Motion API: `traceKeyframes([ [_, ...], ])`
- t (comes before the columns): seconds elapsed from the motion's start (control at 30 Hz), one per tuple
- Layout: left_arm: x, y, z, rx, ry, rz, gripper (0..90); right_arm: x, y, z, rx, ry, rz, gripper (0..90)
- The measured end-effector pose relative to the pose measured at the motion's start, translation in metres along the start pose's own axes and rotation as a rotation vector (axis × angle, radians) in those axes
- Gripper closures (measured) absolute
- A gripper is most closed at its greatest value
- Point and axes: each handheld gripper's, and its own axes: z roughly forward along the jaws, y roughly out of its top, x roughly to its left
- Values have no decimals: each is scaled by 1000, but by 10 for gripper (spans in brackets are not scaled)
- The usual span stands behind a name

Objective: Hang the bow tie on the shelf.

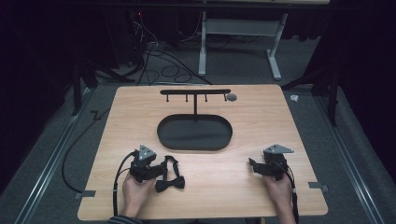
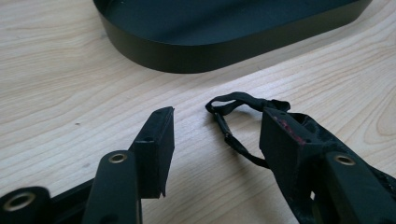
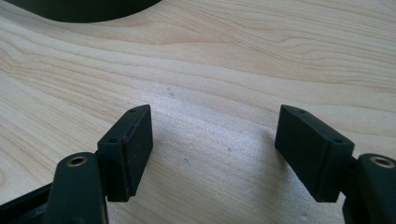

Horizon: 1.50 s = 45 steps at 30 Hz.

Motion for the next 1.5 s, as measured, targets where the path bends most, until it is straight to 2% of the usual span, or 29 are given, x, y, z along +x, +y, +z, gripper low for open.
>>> traceKeyframes([
  [0.3,-5,0,14,56,-29,4,498,0,0,0,0,1,0,289],
  [0.4,-7,0,19,83,-19,24,537,0,0,0,0,1,1,289],
  [0.47,-8,0,20,84,-16,33,558,0,0,0,0,1,1,289],
  [0.57,-8,0,21,84,-10,36,612,0,0,0,0,1,1,289],
  [0.63,-11,0,21,85,11,65,651,0,0,0,0,-1,0,289],
  [0.77,-13,0,20,88,-3,91,755,0,0,0,0,0,0,290],
  [0.8,-14,1,20,93,-8,98,755,0,0,0,0,-1,0,289],
  [0.83,-15,1,21,93,-11,104,812,0,0,0,0,-1,0,290],
  [0.93,-15,1,21,92,-19,98,856,0,0,0,0,0,-1,290],
  [1.07,-15,1,21,90,-24,95,872,0,0,0,-1,0,-1,290],
  [1.13,-12,0,21,88,-48,73,874,0,0,0,-1,-1,0,289],
  [1.2,-11,0,21,85,-54,61,875,0,0,0,-1,0,0,289],
  [1.5,-8,8,6,24,-90,39,876,0,0,0,0,1,-1,289],
])
